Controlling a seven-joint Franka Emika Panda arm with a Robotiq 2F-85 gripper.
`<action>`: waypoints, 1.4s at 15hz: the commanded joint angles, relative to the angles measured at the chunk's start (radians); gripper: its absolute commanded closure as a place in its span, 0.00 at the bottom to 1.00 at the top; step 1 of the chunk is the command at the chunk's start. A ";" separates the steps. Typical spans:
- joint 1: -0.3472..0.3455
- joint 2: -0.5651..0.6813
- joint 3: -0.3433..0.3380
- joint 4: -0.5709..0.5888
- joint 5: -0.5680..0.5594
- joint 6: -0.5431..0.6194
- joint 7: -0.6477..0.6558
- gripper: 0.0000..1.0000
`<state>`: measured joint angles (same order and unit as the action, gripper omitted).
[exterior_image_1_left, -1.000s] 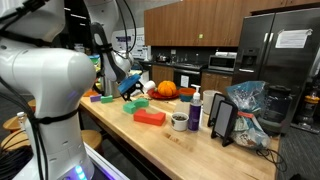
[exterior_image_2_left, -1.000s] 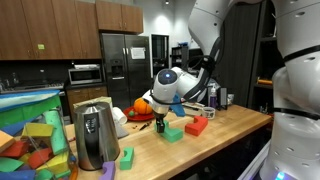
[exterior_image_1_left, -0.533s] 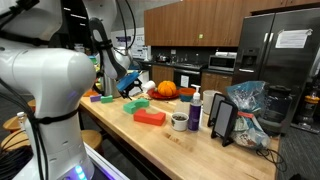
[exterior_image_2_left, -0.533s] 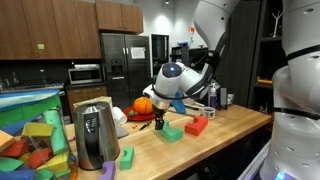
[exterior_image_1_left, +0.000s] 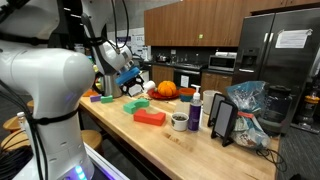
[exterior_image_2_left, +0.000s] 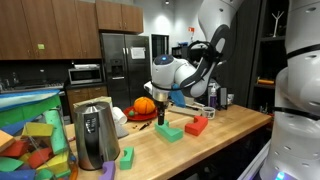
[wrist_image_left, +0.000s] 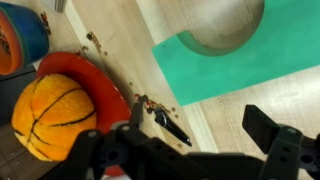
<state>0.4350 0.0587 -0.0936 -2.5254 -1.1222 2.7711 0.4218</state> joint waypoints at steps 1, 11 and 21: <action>-0.138 -0.042 0.112 -0.018 0.196 -0.086 -0.183 0.00; -0.216 0.000 0.117 -0.016 0.356 0.032 -0.360 0.00; -0.238 0.071 0.118 -0.019 0.484 0.147 -0.493 0.00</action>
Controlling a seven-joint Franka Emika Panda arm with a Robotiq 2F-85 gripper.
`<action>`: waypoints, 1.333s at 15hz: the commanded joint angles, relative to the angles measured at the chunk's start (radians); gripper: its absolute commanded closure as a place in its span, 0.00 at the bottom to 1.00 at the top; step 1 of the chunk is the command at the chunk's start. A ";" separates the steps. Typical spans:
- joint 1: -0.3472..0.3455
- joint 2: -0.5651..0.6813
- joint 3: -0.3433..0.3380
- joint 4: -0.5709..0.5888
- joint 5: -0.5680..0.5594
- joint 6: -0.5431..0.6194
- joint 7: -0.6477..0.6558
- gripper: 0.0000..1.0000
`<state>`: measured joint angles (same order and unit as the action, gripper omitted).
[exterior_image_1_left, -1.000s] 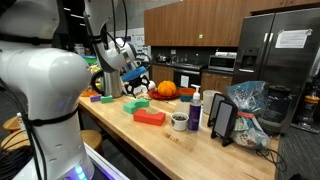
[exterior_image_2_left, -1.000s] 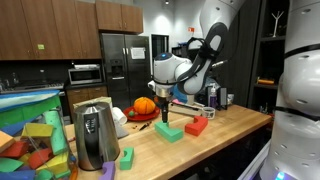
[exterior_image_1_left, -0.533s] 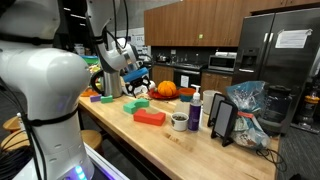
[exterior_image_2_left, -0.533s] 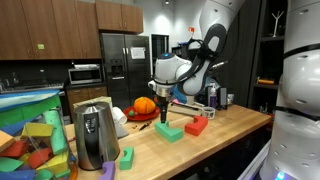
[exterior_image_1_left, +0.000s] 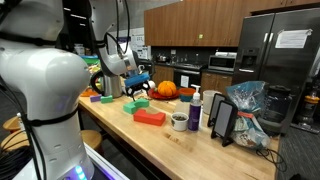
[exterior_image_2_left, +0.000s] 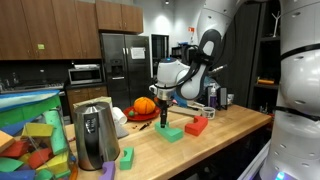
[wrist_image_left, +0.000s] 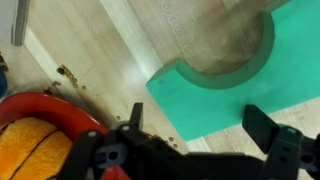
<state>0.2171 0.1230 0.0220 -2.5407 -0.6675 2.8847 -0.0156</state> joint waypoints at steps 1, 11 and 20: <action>-0.022 0.010 0.001 -0.002 0.028 0.039 -0.063 0.00; -0.038 0.022 -0.008 0.008 0.012 0.084 -0.111 0.00; -0.048 0.041 -0.019 0.020 -0.017 0.107 -0.138 0.00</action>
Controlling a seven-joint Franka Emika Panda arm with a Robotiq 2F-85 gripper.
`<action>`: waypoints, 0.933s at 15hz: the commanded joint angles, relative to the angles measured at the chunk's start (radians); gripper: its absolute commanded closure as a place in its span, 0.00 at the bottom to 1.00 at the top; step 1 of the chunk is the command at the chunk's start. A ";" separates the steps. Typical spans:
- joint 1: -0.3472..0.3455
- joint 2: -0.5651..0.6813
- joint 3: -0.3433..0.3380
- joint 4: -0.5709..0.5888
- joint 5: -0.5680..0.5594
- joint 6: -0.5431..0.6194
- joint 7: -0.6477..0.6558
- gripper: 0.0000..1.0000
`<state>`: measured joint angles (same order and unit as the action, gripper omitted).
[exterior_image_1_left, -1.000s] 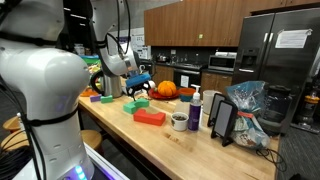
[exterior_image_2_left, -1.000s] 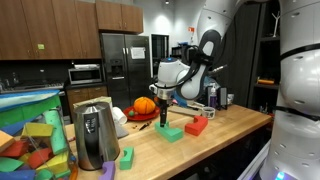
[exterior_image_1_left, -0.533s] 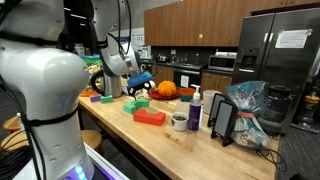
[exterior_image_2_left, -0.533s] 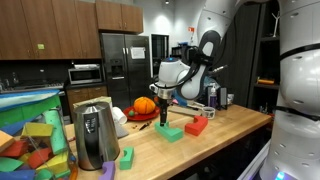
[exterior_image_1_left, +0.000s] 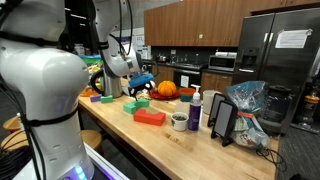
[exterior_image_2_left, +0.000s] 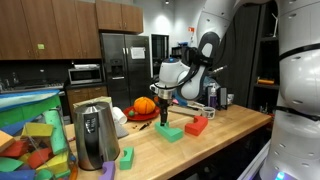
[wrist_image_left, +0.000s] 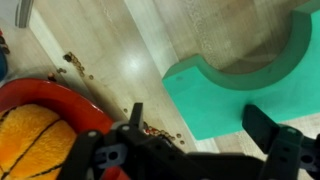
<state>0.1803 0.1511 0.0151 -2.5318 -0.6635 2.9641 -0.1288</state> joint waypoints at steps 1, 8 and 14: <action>-0.011 0.017 -0.016 0.016 -0.029 0.031 -0.024 0.00; -0.004 0.049 -0.063 0.043 -0.115 0.082 -0.014 0.00; 0.006 0.078 -0.096 0.073 -0.187 0.118 0.000 0.00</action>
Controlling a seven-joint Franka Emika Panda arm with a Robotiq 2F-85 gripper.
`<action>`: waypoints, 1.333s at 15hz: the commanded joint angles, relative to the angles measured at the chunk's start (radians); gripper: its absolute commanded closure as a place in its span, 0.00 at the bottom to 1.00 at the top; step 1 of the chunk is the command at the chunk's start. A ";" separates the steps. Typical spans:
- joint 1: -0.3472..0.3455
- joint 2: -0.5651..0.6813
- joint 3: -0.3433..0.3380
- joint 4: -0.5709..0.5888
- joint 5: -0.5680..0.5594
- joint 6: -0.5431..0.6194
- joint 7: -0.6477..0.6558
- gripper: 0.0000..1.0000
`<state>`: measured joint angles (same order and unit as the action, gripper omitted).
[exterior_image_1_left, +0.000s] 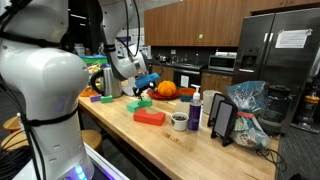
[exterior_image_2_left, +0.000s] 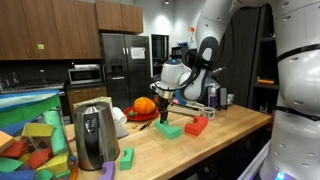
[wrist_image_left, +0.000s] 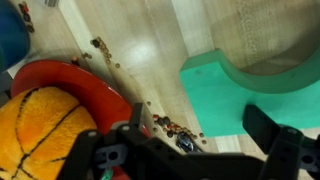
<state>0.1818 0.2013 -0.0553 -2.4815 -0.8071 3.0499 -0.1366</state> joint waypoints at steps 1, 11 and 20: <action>0.005 0.034 -0.029 0.029 -0.051 0.040 0.008 0.00; 0.026 0.081 -0.049 0.093 -0.084 0.051 0.018 0.00; 0.053 -0.050 -0.007 0.008 -0.040 -0.025 0.015 0.00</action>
<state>0.2210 0.2425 -0.0770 -2.4099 -0.8575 3.0780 -0.1339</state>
